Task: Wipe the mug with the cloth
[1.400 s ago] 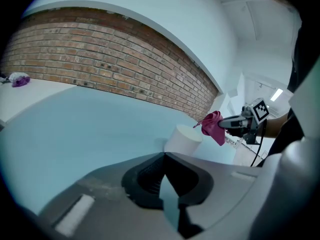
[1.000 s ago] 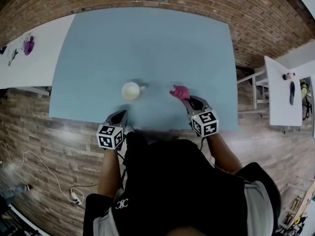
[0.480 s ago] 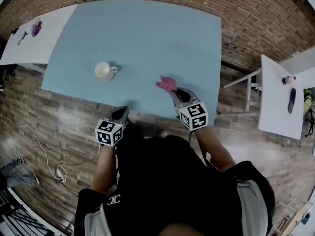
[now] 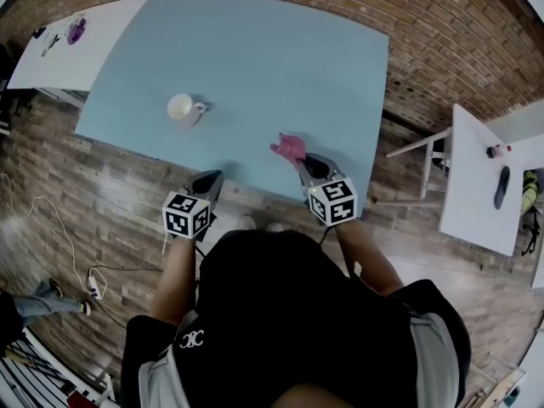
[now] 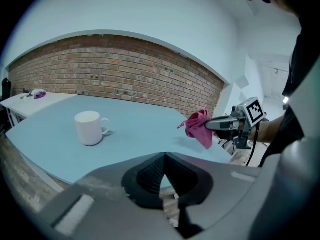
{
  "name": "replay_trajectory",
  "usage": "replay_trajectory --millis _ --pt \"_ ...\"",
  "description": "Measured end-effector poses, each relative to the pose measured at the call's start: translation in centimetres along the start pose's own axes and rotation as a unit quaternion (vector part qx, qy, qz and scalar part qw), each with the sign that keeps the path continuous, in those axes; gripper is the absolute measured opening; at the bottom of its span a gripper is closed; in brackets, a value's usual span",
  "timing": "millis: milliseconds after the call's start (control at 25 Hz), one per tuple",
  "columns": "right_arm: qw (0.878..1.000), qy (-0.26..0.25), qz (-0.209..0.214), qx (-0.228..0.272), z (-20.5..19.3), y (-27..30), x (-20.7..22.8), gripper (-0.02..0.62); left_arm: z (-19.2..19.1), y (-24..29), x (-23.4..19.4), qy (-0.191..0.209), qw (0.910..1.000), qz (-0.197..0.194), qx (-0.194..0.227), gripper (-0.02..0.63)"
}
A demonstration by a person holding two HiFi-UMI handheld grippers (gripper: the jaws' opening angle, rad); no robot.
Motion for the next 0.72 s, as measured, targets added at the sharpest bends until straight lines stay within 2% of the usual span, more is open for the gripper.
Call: replay_trajectory --millis 480,720 --pt "1.0 -0.006 -0.008 -0.017 -0.4 0.0 -0.1 0.035 -0.7 0.0 0.3 -0.002 1.0 -0.006 -0.002 0.005" --pt "0.999 -0.009 -0.008 -0.03 -1.0 0.5 -0.7 0.035 -1.2 -0.5 -0.7 -0.023 0.9997 -0.008 -0.005 0.005"
Point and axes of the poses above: the fingertips, and each gripper's own axes: y forward along the fingers, x to its right, z out of its top, the point moved 2 cm from there along -y, backward along the fingers, and after that the axes turned 1 degree about y, right-handed, at the moved point
